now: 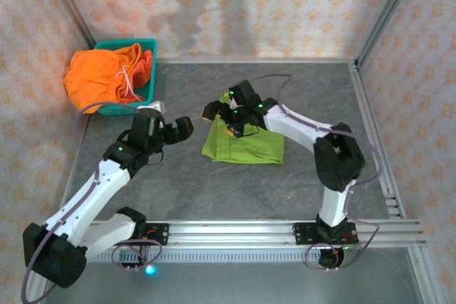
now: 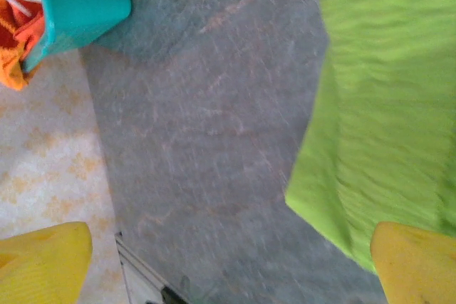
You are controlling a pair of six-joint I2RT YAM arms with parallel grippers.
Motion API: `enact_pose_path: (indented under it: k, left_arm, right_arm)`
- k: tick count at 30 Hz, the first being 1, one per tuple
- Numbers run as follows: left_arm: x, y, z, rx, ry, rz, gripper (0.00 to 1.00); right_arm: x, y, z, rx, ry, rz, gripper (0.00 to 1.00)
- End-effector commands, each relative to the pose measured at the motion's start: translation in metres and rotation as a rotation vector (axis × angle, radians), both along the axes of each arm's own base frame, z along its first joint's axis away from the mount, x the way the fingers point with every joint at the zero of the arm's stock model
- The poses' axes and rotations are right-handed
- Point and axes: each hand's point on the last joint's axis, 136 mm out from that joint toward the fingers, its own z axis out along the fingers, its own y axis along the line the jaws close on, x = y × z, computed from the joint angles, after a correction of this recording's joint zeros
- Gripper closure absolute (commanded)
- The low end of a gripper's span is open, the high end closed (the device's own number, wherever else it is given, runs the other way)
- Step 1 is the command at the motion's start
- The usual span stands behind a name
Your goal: Fold and stack the shorts
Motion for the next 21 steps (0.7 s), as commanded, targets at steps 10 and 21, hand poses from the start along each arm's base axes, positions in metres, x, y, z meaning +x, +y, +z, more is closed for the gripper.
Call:
enact_pose_path:
  k: [10,21]
  left_arm:
    - [-0.007,0.021,-0.001,0.028,-0.023,0.079,0.00]
    - [-0.007,0.020,-0.004,0.017,-0.027,0.078,0.00]
  right_arm:
    - [-0.003,-0.020,-0.095,-0.280,0.103,0.067,0.00]
    - [-0.031,-0.199,-0.125,-0.565,0.241,0.122,0.00]
